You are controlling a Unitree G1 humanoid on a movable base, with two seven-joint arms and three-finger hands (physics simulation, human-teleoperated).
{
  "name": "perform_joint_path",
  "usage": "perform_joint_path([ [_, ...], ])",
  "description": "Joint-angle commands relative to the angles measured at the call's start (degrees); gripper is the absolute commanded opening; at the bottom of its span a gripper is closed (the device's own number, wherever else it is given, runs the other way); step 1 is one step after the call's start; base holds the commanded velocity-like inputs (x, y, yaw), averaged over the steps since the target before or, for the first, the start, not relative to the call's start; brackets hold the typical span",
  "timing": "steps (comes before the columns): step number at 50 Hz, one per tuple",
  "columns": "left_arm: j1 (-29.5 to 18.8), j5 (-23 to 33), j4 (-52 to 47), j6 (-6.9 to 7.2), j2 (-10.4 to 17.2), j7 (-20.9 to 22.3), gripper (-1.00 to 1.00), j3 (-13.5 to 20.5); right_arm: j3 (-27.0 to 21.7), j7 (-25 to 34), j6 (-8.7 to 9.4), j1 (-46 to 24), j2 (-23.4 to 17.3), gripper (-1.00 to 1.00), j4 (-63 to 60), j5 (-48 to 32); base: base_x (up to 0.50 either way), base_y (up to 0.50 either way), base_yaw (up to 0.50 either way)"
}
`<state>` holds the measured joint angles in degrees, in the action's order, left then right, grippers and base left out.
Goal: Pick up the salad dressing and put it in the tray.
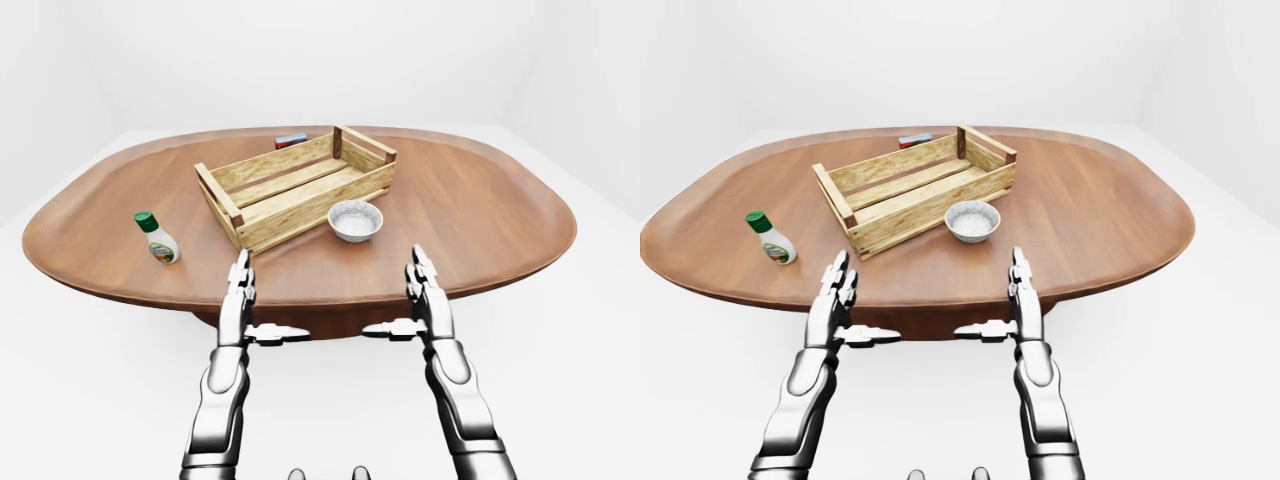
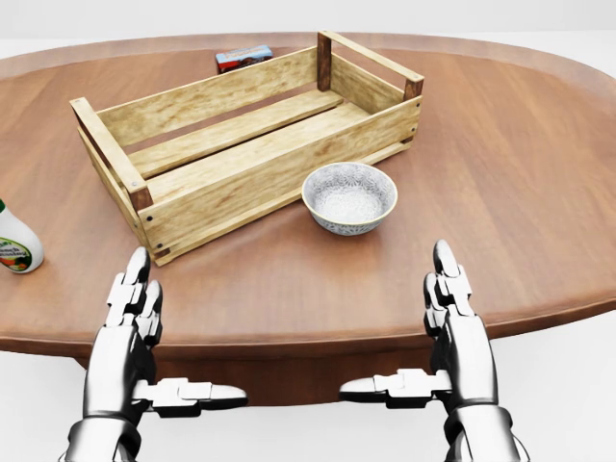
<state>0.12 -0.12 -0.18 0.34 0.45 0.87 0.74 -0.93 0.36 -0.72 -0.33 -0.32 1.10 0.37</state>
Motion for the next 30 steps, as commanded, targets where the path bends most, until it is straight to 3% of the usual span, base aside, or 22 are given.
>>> perform_joint_path([
  [1,0.2,0.1,-0.4,0.79,0.7,1.4,1.00,1.2,-1.3,0.1,-2.03,-0.7,-0.5,1.00,2.7,0.7,0.00,0.00,0.00],
  [4,0.8,1.0,-1.2,-0.48,0.9,1.7,1.00,1.0,-1.3,-0.3,-2.30,-0.9,-0.5,1.00,3.4,0.5,0.00,0.00,0.00],
  [9,0.7,0.5,-1.9,0.32,0.8,2.0,1.00,1.4,-1.3,-0.9,-2.27,-1.3,-0.6,1.00,4.0,0.5,0.00,0.00,0.00],
  [10,0.9,-0.3,-3.0,1.41,0.7,2.5,1.00,1.5,-1.4,-0.9,-1.81,-1.1,-0.5,1.00,3.0,0.7,0.00,0.00,0.00],
  [11,1.3,-1.5,-8.4,4.66,1.3,3.0,1.00,2.3,-2.8,-0.7,3.97,0.3,-0.2,1.00,-6.0,4.9,0.00,0.00,0.00],
  [12,1.4,-2.8,-13.3,4.66,1.7,3.3,1.00,3.5,-3.9,-1.9,5.72,1.0,-1.0,1.00,-13.1,5.4,0.00,0.00,0.00],
  [17,-1.8,-5.3,-21.8,4.66,4.8,4.8,1.00,10.1,-13.4,-4.2,5.72,0.3,-4.8,1.00,-37.0,11.4,0.00,0.00,0.00],
  [18,-2.7,-5.9,-22.6,4.66,5.8,5.0,1.00,12.1,-17.5,-4.5,5.72,-0.8,-5.8,1.00,-42.3,13.5,0.00,0.00,0.00],
  [19,-4.0,-6.9,-24.1,4.66,7.8,5.6,1.00,15.2,-27.1,-4.9,5.72,-2.8,-8.3,1.00,-51.3,21.1,0.00,0.00,0.00],
  [20,-4.1,-6.9,-24.2,4.66,7.8,5.7,1.00,15.5,-27.9,-5.1,5.72,-3.0,-8.6,1.00,-51.8,21.9,0.00,0.00,0.00],
  [22,-6.3,-9.2,-25.9,4.66,10.5,5.8,1.00,20.3,-44.3,-7.4,5.72,-5.1,-13.2,1.00,-58.8,34.5,0.00,0.00,0.00],
  [24,-7.7,-10.7,-27.1,4.66,12.9,5.3,1.00,23.6,-53.8,-9.5,5.72,-3.4,-18.2,1.00,-60.3,42.1,0.00,0.00,0.00],
  [26,-8.6,-12.0,-27.9,4.66,14.7,4.9,1.00,26.0,-60.0,-10.7,5.72,-1.0,-21.0,1.00,-60.1,47.8,0.00,0.00,0.00],
  [27,-9.9,-14.8,-28.3,4.66,16.5,5.0,1.00,29.0,-65.9,-11.2,5.72,0.8,-22.8,1.00,-59.3,52.5,0.00,0.00,0.00],
  [30,-10.6,-16.0,-27.4,4.66,19.5,4.2,1.00,31.7,-70.8,-13.2,5.72,4.6,-26.2,1.00,-58.1,56.4,0.00,0.00,0.00],
])
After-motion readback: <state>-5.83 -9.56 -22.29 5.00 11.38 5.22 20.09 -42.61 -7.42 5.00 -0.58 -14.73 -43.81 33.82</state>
